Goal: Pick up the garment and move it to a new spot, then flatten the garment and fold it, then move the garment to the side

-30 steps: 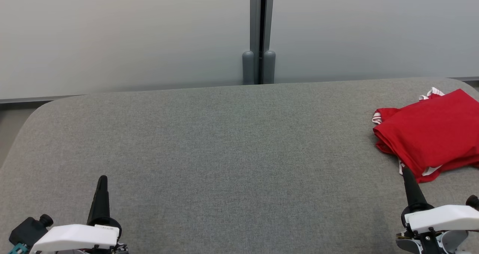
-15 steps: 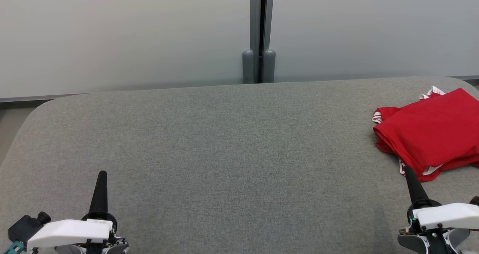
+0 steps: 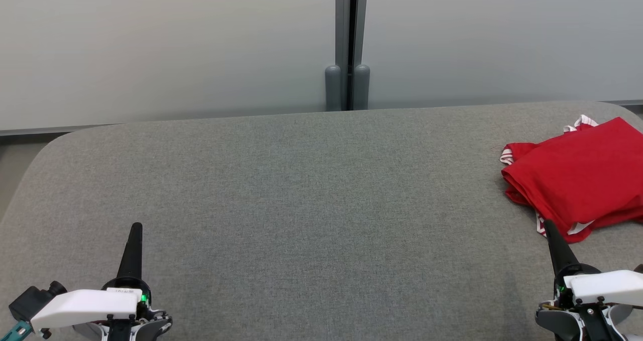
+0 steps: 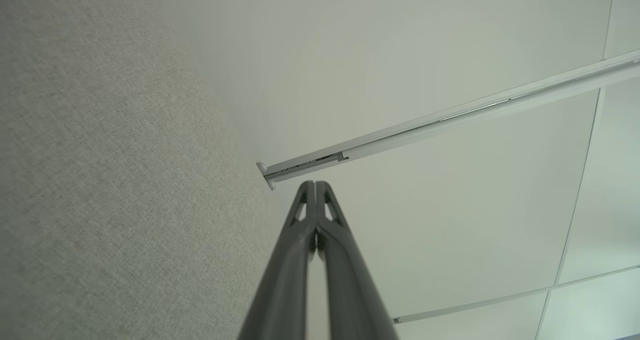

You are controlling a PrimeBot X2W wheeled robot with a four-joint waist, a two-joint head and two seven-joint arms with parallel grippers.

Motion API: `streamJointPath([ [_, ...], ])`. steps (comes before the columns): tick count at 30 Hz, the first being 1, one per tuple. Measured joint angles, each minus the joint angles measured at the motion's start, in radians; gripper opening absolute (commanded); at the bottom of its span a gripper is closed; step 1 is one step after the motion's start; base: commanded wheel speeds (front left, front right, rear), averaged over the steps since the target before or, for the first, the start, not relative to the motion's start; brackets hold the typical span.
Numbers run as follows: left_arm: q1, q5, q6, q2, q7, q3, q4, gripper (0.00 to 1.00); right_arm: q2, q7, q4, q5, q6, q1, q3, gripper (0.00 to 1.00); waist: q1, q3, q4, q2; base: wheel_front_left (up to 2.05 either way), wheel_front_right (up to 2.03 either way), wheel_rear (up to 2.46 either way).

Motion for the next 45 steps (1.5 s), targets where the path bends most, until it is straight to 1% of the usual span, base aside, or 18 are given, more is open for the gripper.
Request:
streamJointPath([
  [31,-0.040,-0.240,-0.005,0.002,0.062,0.014,0.010,0.00,0.012,0.063,-0.004,0.221,0.000,-0.008,-0.044,0.00,0.0000,0.010,0.000,0.0000,0.00,0.00,0.00],
  [39,-0.049,-0.284,-0.005,0.002,0.073,0.016,0.012,0.00,0.015,0.077,-0.005,0.262,0.000,-0.012,-0.052,0.00,0.0000,0.012,-0.001,0.0000,0.00,0.00,0.00],
  [45,-0.049,-0.286,-0.005,0.002,0.073,0.016,0.012,0.00,0.015,0.077,-0.005,0.264,0.000,-0.012,-0.052,0.00,0.0000,0.012,-0.001,0.0000,0.00,0.00,0.00],
])
